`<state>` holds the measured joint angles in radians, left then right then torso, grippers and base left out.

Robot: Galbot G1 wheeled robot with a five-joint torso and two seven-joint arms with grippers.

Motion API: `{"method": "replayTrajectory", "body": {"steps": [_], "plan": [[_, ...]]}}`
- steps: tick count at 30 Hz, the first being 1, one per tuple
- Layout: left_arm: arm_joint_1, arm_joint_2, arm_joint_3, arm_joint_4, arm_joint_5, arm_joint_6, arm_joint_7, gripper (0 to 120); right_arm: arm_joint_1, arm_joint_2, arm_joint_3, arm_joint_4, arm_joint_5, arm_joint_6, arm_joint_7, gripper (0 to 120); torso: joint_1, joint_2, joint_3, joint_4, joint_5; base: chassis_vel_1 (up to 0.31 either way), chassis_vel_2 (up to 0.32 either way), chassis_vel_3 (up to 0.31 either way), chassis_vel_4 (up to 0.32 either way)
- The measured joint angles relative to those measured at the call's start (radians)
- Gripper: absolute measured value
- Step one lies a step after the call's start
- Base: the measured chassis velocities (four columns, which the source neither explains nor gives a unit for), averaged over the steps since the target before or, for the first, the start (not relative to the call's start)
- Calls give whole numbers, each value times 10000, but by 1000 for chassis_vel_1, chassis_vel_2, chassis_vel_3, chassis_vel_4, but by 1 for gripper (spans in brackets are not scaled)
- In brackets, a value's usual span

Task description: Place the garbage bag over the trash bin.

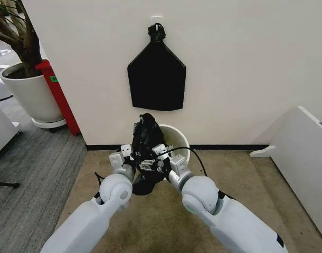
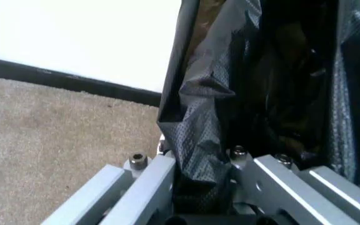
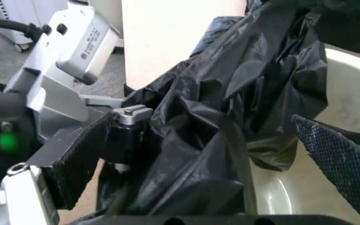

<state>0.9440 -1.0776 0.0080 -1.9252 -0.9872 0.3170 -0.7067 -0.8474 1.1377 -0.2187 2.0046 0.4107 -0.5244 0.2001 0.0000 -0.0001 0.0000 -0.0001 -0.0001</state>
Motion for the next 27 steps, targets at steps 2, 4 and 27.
{"method": "replayTrajectory", "body": {"steps": [2,4,27], "plan": [[74,31,-18,-46,-4,0,-1,1,-40,-50,20,-31,-71,89,-119,100,0,0,0,1,0,0,0,0,0],[101,31,-25,-67,-4,-1,-2,1,-59,-53,21,-53,-117,132,-155,100,0,0,0,1,0,0,0,0,0],[370,5,-418,-260,10,-87,37,1,-860,-138,114,-216,-812,842,-771,39,-1,3,-4,-2,0,0,0,0,0]]}}
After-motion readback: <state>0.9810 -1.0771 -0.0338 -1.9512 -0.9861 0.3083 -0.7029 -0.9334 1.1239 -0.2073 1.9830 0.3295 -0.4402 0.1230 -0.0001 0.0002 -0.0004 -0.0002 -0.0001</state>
